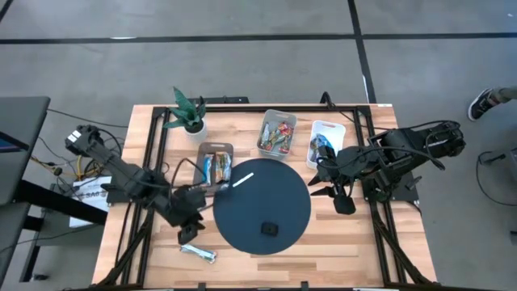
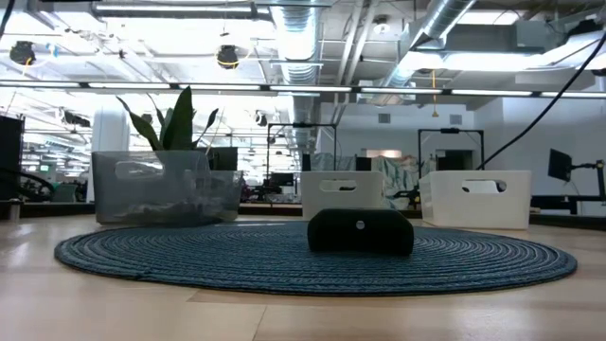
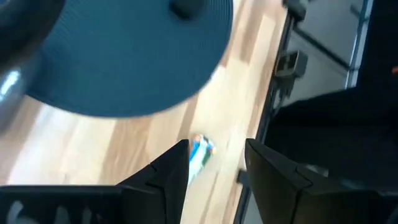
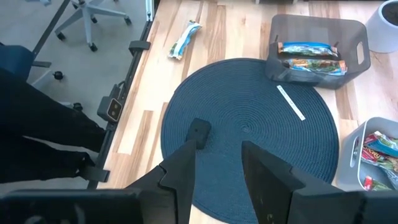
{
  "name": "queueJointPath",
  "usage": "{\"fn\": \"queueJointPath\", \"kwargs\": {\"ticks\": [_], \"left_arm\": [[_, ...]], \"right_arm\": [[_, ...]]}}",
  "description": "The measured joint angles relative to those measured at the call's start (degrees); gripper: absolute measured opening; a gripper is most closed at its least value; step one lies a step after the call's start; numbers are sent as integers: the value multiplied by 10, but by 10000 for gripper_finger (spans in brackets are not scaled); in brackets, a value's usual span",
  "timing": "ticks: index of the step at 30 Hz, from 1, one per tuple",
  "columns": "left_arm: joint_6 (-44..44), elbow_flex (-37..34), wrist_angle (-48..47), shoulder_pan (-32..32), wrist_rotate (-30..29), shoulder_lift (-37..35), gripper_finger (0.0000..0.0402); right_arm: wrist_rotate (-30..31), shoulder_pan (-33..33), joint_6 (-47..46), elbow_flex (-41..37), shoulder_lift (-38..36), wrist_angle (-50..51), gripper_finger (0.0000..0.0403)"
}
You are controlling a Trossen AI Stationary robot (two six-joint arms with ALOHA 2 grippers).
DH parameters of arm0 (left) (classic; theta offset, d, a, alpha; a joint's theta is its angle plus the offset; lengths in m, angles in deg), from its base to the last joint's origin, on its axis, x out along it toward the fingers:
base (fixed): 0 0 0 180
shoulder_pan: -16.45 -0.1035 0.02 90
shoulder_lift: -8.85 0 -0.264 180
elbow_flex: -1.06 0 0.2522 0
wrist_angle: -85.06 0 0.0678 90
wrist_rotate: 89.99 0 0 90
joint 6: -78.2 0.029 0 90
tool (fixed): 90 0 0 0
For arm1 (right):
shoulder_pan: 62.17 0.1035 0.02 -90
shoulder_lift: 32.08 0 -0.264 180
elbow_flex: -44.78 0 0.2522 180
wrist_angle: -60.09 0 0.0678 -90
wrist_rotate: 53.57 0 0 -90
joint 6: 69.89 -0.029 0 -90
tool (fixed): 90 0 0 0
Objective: Pick and place Granola Bars by type
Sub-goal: Put the orange granola bar into the black transparent bin
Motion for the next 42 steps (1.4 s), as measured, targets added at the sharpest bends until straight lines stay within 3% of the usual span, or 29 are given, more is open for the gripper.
{"fn": "queueJointPath", "kwargs": {"ticks": [14,26,42], "left_arm": [[19,0,-1,51,66,111,148],[45,0,-13,99,66,175,148],[62,0,27,101,62,274,148]], "right_arm": [[0,0,0,0,0,1,122],[0,0,0,0,0,1,122],[-2,0,0,0,0,1,122]]}}
